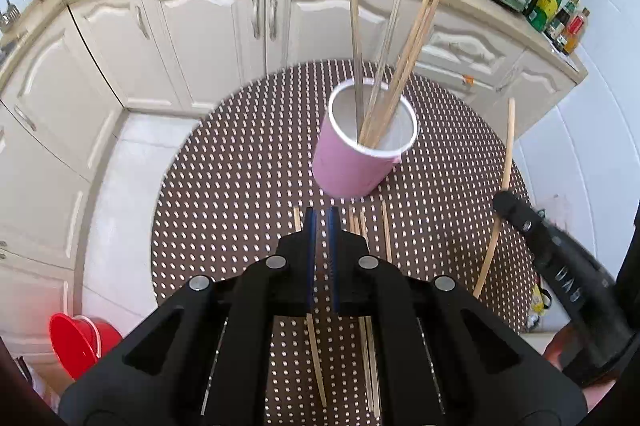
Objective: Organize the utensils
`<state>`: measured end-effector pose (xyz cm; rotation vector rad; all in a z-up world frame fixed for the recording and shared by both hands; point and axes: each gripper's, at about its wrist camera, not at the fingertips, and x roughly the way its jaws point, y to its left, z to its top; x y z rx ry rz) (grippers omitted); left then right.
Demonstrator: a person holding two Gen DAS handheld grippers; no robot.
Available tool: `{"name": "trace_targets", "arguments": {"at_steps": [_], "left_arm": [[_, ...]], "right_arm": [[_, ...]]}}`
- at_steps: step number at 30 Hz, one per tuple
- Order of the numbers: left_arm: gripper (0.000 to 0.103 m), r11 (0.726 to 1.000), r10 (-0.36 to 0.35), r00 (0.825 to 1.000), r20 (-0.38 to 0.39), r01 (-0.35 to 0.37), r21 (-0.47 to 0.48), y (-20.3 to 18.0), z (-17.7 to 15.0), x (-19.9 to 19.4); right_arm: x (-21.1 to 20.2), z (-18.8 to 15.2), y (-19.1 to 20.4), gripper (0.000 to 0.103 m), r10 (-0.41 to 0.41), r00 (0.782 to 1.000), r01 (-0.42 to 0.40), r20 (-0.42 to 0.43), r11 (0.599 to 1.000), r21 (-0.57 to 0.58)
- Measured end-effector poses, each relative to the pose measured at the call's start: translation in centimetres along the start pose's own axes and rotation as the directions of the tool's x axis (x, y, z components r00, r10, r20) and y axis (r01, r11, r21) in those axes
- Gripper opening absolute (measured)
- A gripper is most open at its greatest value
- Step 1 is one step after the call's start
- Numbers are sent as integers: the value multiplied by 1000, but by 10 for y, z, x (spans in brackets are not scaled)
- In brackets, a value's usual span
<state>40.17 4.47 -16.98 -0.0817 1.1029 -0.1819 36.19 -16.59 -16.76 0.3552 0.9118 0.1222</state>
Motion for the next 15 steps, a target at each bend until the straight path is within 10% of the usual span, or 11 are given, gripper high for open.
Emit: {"name": "trace_targets", "arguments": {"at_steps": [5,7,15], "left_arm": [[17,1000,-16,993,-115,14,-15,14,-21,27],[62,999,-46,984,-171,41,-34,17,-27,42],[61,998,16,972,-236,-29,-49,22,-40,90]], "right_arm": [[14,-10,-13,4,-16,998,18,-61,1000,25],[19,-16,-18,4,-26,996,29,-87,999,35],[40,-32,-30,4,-60,983,69,-176,996,49]]}}
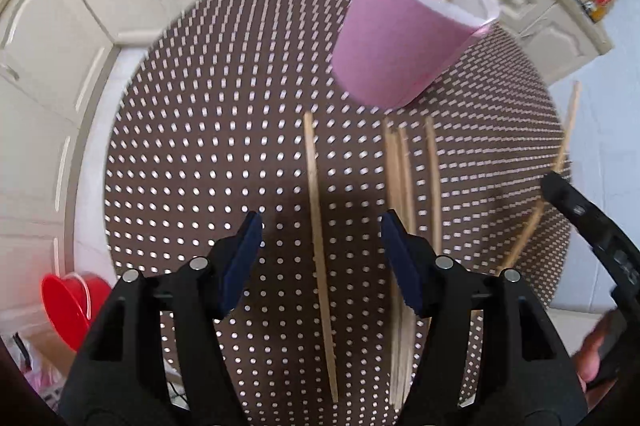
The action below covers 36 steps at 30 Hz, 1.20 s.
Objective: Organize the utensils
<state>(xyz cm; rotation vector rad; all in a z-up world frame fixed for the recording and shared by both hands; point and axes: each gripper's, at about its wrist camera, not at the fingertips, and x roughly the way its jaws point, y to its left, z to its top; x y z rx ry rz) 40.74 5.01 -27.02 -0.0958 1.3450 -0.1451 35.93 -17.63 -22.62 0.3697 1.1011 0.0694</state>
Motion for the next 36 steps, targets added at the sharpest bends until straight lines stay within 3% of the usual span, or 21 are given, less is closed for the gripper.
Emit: {"name": "trace_targets", "arguments": {"at_steps": [2,4,8,9,10,12,15,21,30,36], "left_arm": [[53,1000,27,999,-33,-28,-9,1,2,16],[38,998,50,996,-70,-52,-22,3,4,30],[37,997,83,996,-26,-83,-5,-2,11,33],[32,996,93,995,-25,-93,-1,-2,12,34],[17,994,110,994,-15,-110,4,-3,13,33],[7,994,110,994,-12,-110,3,0,13,33],[6,997,70,997,-31,-71,-31,12,17,32],[6,997,63,998,4,-63,-35,16,19,16],[6,998,60,988,142,-56,-29,2,23,-38],[6,999,38,969,245,-34,-21,-9,30,-79]], "right_arm": [[4,0,-2,4,-11,1000,11,-11,1000,0],[8,0,-4,4,-18,1000,18,-22,1000,1],[19,2,-6,4,-27,998,28,-49,1000,6],[21,3,-6,5,-27,998,28,-54,1000,8],[23,4,-6,4,-27,998,28,-60,1000,8],[25,4,-5,4,-28,998,29,-65,1000,5],[27,5,-4,4,-27,997,28,-66,1000,5],[19,8,0,4,-12,999,12,-36,1000,-3],[-12,10,19,4,15,998,-13,62,999,-46],[-36,22,32,4,42,989,-32,144,997,-65]]}}
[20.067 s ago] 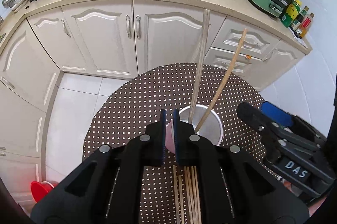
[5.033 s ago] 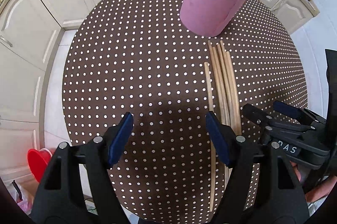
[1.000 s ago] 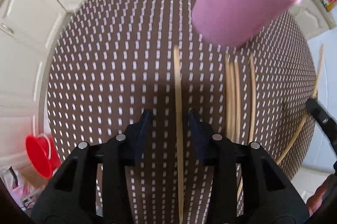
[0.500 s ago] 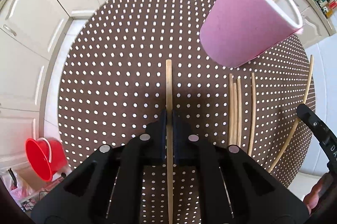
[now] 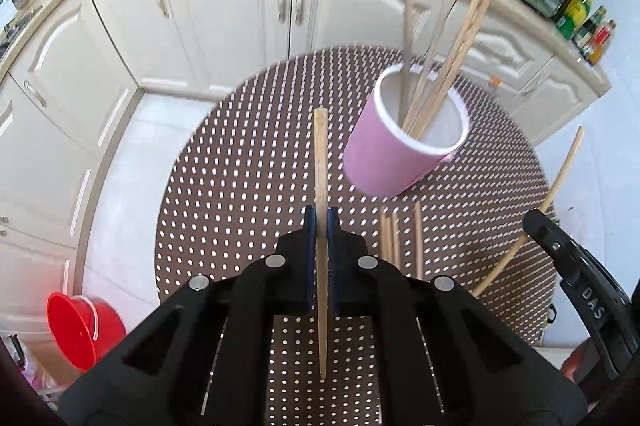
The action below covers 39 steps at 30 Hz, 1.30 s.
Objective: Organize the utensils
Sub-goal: 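Lift both held chopsticks up over the pink cup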
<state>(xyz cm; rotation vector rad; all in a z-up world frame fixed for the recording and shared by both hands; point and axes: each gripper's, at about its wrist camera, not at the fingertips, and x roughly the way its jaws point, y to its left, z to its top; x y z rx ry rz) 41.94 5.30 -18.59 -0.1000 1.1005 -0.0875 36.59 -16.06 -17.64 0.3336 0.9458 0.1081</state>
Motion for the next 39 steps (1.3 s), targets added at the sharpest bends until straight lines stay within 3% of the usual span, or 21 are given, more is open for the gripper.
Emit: {"name": "trace_targets", "arguments": {"at_steps": [9,21,32,39], "left_arm": [[6,998,-19,994,105,13,62,-20,15,-47],[6,995,-57,976,212,38,94,-24,42,-106],[6,990,-75,933,352,28,138,-42,64,-159],[6,988,-98,926,364,46,150,-54,81,-159]], "right_arm": [[-29,27,11,4,36,993,-34,116,999,-20],[-63,69,24,4,92,963,-83,254,996,-45],[-75,103,34,4,120,940,-104,319,992,-66],[-65,119,44,4,121,939,-97,323,991,-90]]}}
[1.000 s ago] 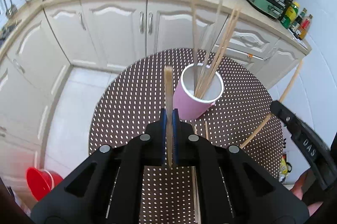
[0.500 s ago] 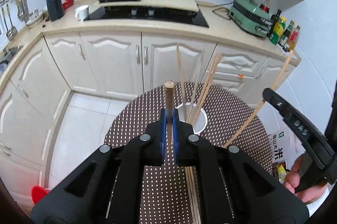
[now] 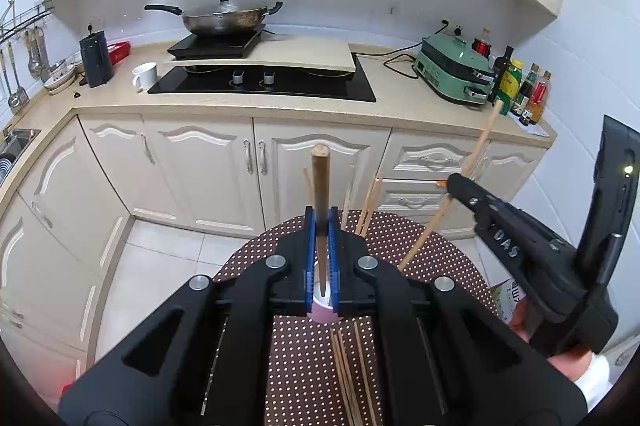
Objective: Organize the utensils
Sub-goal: 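Lift both held chopsticks up over the pink cup, then lower both chopsticks into the pink cup and open both grippers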
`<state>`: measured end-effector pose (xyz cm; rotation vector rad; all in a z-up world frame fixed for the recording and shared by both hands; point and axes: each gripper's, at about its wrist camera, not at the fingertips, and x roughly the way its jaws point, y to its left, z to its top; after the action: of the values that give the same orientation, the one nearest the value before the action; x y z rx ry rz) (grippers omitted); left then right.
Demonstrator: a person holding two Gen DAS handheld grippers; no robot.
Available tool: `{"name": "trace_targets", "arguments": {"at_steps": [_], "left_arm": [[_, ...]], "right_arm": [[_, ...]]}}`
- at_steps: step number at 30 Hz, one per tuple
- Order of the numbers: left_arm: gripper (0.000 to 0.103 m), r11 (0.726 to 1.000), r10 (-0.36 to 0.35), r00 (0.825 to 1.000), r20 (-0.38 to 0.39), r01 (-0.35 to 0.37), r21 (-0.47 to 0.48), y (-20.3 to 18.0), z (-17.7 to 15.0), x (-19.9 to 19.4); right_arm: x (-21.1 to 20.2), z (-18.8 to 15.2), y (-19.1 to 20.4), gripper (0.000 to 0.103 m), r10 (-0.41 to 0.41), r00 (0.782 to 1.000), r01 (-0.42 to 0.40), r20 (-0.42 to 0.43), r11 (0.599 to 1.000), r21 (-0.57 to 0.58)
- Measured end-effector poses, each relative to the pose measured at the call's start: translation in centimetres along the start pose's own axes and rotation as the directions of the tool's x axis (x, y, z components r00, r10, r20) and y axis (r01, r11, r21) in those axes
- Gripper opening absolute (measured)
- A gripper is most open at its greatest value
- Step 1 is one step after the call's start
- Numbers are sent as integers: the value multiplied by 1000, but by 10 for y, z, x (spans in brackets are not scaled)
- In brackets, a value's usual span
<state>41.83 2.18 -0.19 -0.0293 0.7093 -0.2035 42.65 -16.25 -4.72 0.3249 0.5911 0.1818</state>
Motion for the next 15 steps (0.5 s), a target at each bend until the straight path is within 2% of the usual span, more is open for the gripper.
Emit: {"name": "trace_targets", "arguments": {"at_steps": [6,15], "left_arm": [[6,999,49,998,-33,-49,0,-1,5,26],[6,999,29,990,-135,-34,-28,3,-3,72]], "right_arm": [[21,-3,0,4,-9,999,9,-34,1000,-6],[57,-16,-5,4,-36,992,36,-118,999,-7]]}}
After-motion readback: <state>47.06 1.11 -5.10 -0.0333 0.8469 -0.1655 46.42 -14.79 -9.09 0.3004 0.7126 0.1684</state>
